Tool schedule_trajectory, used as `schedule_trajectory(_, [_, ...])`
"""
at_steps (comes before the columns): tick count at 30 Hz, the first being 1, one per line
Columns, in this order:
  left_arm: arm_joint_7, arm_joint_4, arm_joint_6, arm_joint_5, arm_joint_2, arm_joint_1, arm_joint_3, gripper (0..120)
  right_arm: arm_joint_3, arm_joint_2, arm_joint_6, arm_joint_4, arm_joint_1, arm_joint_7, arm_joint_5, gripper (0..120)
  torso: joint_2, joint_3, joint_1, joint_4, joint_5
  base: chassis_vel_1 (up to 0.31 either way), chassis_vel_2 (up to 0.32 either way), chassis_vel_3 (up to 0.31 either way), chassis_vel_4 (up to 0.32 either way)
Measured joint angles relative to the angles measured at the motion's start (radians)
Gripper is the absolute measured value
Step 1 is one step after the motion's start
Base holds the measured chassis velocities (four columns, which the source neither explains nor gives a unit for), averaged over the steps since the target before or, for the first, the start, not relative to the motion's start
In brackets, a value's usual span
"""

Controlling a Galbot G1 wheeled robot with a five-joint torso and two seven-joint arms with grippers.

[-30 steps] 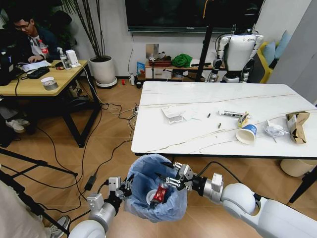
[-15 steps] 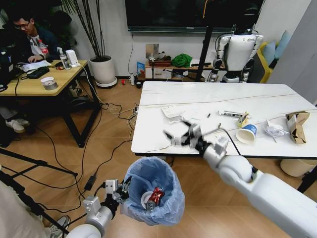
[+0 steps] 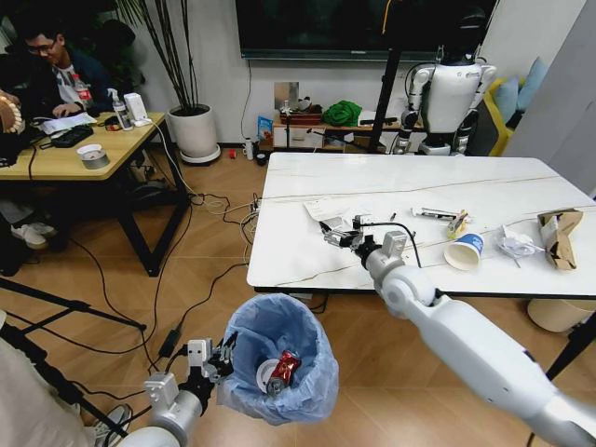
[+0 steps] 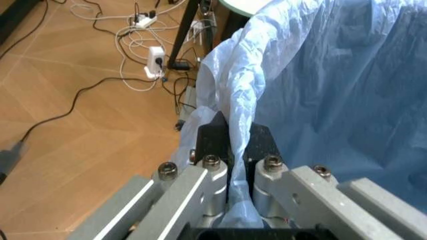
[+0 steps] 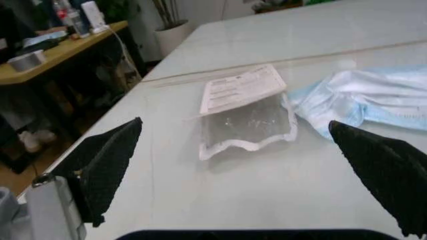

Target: Pick up the trash bin and place the trash from the table into it.

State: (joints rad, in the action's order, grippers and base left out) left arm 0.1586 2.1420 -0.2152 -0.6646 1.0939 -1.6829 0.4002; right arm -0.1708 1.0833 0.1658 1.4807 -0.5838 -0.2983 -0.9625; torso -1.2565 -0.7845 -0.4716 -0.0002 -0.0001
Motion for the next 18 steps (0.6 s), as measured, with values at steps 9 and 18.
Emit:
schedule_trajectory(9, [-0.002, -0.003, 0.001, 0.001, 0.001, 0.000, 0.003, 0, 0.034, 0.160, 0.014, -0.105, 0.064, -0.066, -0.065, 100, 0.000, 0.000, 0.000, 0.0004, -0.0003, 0.000, 0.000, 0.000, 0.000])
schedule_trajectory(18, [-0.002, -0.009, 0.002, 0.002, 0.003, 0.003, -0.001, 0, 0.051, 0.187, 0.009, -0.152, 0.073, -0.076, -0.070, 100, 0.000, 0.000, 0.000, 0.0000, -0.0002, 0.000, 0.000, 0.000, 0.000])
